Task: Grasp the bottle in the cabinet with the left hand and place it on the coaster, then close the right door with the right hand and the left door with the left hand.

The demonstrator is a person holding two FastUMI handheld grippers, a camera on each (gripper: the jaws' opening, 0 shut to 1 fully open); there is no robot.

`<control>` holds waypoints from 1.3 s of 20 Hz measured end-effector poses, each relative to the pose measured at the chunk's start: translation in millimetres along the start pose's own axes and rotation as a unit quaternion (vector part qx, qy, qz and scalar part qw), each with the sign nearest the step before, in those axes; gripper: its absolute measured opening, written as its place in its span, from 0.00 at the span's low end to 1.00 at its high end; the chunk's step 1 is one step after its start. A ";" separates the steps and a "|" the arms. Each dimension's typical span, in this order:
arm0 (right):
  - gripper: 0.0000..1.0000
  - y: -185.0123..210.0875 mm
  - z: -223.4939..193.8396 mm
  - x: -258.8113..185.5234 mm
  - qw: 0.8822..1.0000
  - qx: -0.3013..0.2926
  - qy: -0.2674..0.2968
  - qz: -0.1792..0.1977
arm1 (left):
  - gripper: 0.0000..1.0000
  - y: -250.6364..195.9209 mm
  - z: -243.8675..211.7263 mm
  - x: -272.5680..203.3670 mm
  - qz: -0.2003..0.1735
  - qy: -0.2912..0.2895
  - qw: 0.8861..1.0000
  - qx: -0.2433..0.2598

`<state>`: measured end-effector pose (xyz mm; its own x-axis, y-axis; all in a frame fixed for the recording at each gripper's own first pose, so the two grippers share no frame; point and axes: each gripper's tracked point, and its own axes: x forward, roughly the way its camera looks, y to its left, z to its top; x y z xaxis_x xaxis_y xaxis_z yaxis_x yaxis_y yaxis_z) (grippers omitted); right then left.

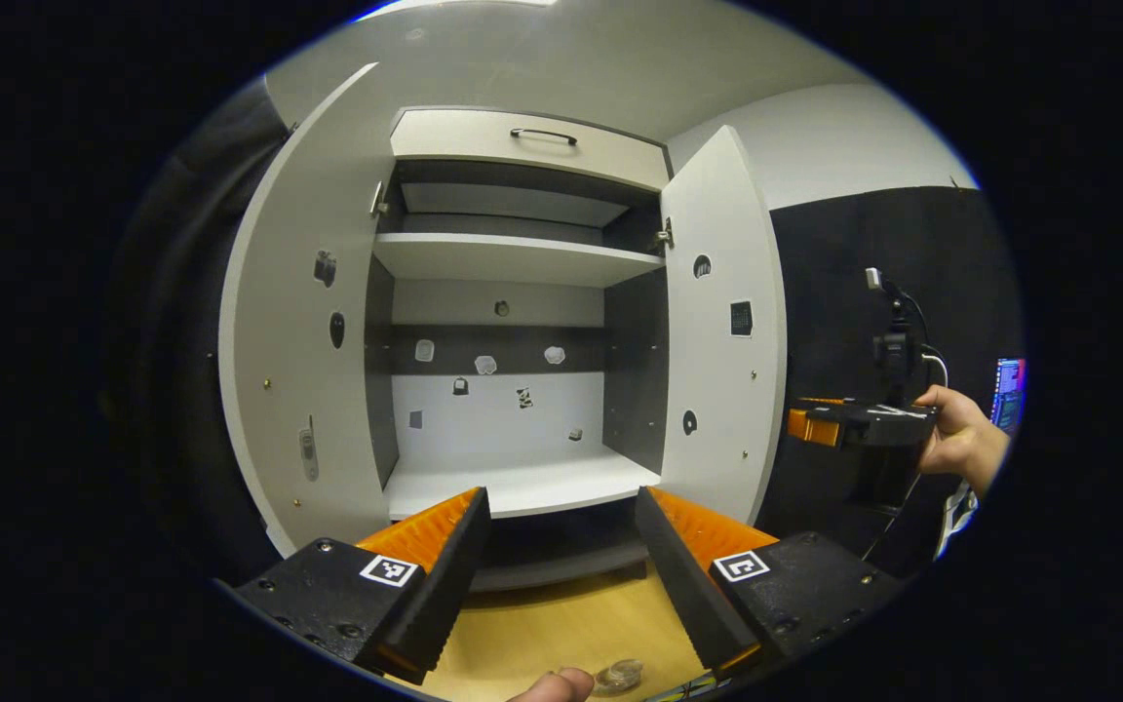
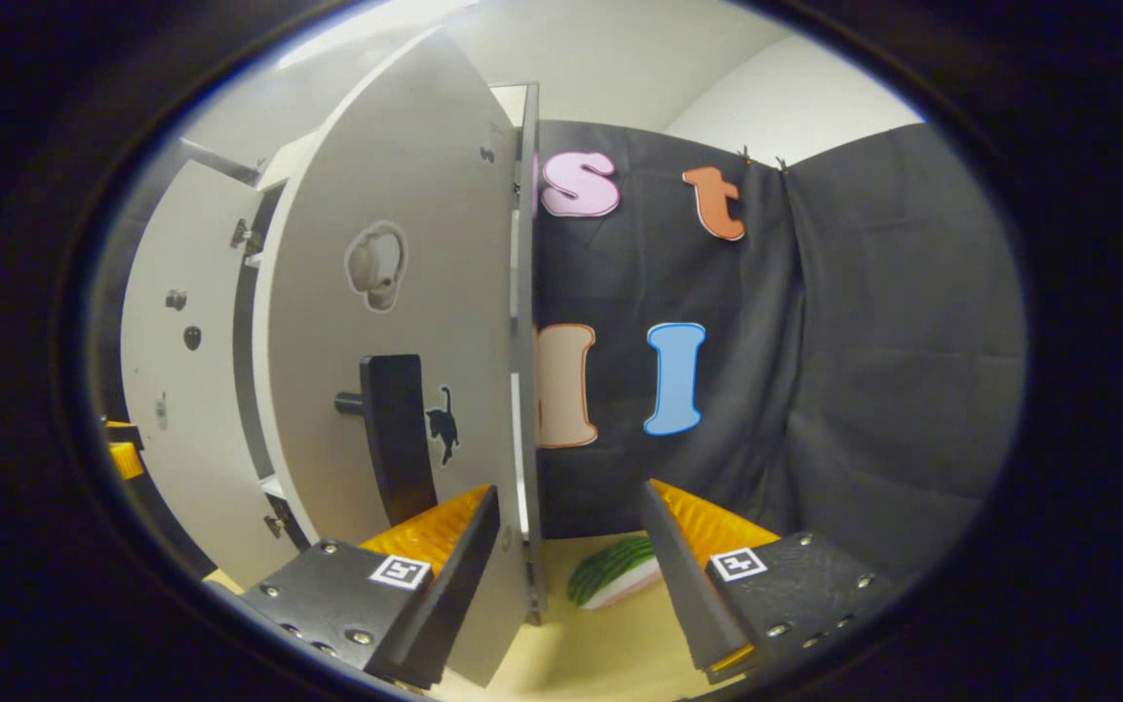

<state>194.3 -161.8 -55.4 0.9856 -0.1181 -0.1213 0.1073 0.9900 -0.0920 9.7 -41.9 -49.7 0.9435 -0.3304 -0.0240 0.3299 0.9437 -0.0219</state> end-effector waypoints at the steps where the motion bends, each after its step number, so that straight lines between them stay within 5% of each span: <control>1: 0.89 5.2 -0.4 -0.2 1.000 -0.001 0.002 0.002 | 0.94 3.6 -0.4 -2.5 0.003 0.000 1.000 -0.002; 26: 0.97 117.5 -30.1 14.1 0.999 0.002 0.033 0.021 | 0.92 164.1 2.3 -86.6 0.124 -0.010 0.992 0.018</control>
<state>216.8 -49.4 -97.7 0.9784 -0.0808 -0.1902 0.0661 0.9944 -0.0825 -17.7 141.6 -48.9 0.9960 -0.0889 -0.0047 0.0890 0.9959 0.0183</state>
